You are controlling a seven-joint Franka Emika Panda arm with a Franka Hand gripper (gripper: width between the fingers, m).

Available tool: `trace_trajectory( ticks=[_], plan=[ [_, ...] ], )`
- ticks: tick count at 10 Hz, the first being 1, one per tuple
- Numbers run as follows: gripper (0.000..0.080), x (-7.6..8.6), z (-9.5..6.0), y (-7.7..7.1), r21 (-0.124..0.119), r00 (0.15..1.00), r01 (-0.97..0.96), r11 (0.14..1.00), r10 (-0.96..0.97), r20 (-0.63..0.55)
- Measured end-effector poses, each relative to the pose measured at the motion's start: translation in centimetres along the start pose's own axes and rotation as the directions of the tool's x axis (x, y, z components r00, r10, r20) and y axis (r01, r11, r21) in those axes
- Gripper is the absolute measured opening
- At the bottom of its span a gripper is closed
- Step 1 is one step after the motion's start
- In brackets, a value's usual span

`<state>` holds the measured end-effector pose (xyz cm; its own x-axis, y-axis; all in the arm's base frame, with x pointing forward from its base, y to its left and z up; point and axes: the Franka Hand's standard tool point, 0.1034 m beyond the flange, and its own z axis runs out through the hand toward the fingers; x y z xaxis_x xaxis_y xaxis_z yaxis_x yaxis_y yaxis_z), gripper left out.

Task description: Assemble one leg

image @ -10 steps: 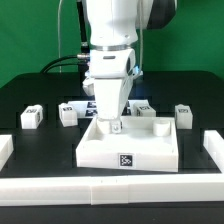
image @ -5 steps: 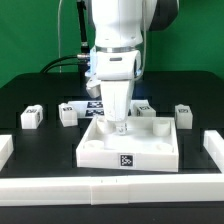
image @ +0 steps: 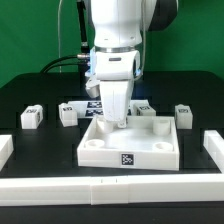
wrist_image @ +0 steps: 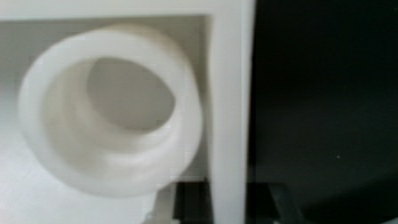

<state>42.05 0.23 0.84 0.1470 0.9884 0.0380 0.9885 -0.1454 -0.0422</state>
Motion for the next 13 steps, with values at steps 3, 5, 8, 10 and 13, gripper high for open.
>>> trace_trajectory(
  ticks=[3,5,8,10,13],
  plan=[
    [0.0057,0.0,0.0,0.0,0.000,1.000,0.000,1.000,0.000,0.000],
    [0.0057,0.0,0.0,0.0,-0.001,1.000,0.000,1.000,0.000,0.000],
    [0.0057,0.9,0.0,1.9,-0.013,1.000,0.021,1.000,-0.021,-0.007],
    [0.0058,1.7,-0.1,3.7,-0.034,0.999,0.046,0.998,-0.047,-0.018],
    [0.0058,4.2,-0.1,5.2,-0.055,0.996,0.079,0.995,-0.081,-0.034]
  ],
)
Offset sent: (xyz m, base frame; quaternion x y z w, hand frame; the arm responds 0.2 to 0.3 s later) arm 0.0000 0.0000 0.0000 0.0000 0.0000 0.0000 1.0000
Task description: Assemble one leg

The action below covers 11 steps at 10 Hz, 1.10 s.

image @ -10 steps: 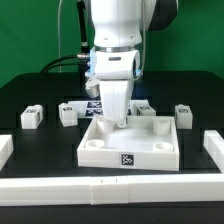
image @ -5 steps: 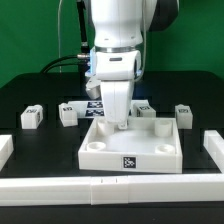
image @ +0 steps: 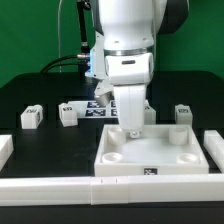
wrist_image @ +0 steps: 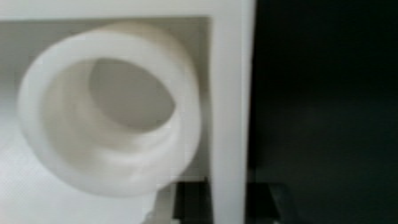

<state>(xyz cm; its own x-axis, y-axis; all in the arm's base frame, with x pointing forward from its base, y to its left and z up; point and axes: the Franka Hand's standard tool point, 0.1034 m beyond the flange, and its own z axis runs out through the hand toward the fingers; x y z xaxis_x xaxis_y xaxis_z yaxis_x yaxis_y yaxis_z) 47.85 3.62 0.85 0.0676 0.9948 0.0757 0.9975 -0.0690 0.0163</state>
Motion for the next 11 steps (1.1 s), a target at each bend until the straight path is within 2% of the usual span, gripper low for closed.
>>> trace_trajectory(
  ticks=[1,4,5,6,7,8,9,10,11],
  plan=[
    [0.0058,0.67,0.06,0.25,-0.004,1.000,0.012,1.000,-0.012,0.000],
    [0.0058,0.70,0.07,0.37,-0.005,1.000,0.001,1.000,-0.001,0.003],
    [0.0119,0.67,0.09,0.35,-0.005,1.000,0.001,1.000,-0.001,0.003],
    [0.0119,0.65,0.11,0.32,-0.004,1.000,0.000,1.000,0.000,0.003],
    [0.0255,0.63,0.12,0.31,-0.004,1.000,0.000,1.000,0.000,0.003],
    [0.0441,0.61,0.12,0.30,-0.004,1.000,-0.001,1.000,0.001,0.003],
    [0.0441,0.60,0.13,0.30,-0.004,1.000,-0.001,1.000,0.001,0.003],
    [0.0603,0.58,0.13,0.30,-0.004,1.000,-0.001,1.000,0.001,0.003],
    [0.0603,0.57,0.13,0.29,-0.004,1.000,-0.001,1.000,0.001,0.003]
  ],
)
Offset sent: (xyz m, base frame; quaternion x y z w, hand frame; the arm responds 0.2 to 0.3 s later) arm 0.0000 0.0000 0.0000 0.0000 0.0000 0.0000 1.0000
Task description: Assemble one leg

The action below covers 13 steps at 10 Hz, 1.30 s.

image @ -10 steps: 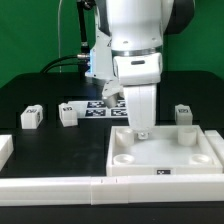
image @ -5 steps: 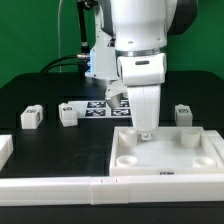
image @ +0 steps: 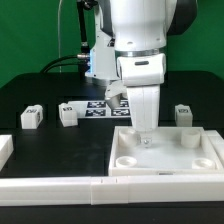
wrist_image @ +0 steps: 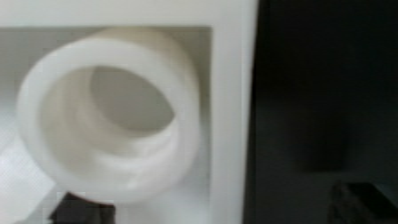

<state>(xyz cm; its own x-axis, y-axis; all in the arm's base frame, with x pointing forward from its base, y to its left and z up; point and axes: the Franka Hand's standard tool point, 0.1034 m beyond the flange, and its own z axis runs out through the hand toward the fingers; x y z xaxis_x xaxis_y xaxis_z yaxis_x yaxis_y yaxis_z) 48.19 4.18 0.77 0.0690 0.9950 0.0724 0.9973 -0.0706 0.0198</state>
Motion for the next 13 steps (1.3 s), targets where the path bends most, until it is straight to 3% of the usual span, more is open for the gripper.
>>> trace_trajectory(
  ticks=[1,5,7,9,13],
  plan=[
    [0.0639,0.0,0.0,0.0,0.000,1.000,0.000,1.000,0.000,0.000],
    [0.0649,0.0,-0.1,0.0,-0.001,1.000,-0.007,1.000,0.007,0.000],
    [0.0649,-0.2,-1.8,-0.6,-0.022,0.998,-0.064,0.998,0.064,0.006],
    [0.0649,0.7,-3.9,-2.2,-0.037,0.992,-0.123,0.992,0.124,0.014],
    [0.0649,1.1,-4.0,-2.8,-0.036,0.977,-0.211,0.977,0.212,0.010]
  ],
)
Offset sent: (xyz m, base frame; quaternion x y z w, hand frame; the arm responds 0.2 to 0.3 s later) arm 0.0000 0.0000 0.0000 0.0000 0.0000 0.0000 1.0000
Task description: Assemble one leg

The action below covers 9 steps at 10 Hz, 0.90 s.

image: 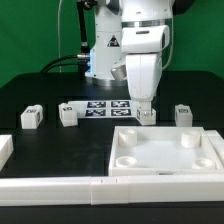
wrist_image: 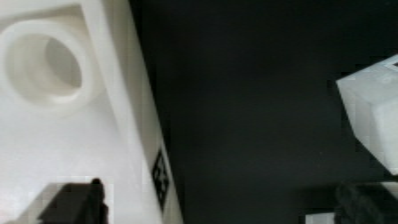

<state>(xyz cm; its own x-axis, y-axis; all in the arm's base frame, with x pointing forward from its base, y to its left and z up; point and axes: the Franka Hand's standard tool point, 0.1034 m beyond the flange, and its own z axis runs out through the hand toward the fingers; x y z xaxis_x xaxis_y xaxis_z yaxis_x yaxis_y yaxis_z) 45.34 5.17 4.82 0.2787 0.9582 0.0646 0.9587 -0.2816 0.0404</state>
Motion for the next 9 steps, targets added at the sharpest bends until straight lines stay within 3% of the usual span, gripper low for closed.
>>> trace_trajectory(
  ticks=[4,7,9],
  plan=[
    [0.0649,0.1,0.0,0.0,0.005,0.940,-0.340,0.940,0.340,-0.005],
    [0.0649,0.6,0.2,-0.7,0.007,0.763,-0.646,0.763,0.646,-0.029],
    [0.0649,1.5,0.3,-1.5,0.022,0.544,-0.838,0.545,0.838,-0.040]
  ],
)
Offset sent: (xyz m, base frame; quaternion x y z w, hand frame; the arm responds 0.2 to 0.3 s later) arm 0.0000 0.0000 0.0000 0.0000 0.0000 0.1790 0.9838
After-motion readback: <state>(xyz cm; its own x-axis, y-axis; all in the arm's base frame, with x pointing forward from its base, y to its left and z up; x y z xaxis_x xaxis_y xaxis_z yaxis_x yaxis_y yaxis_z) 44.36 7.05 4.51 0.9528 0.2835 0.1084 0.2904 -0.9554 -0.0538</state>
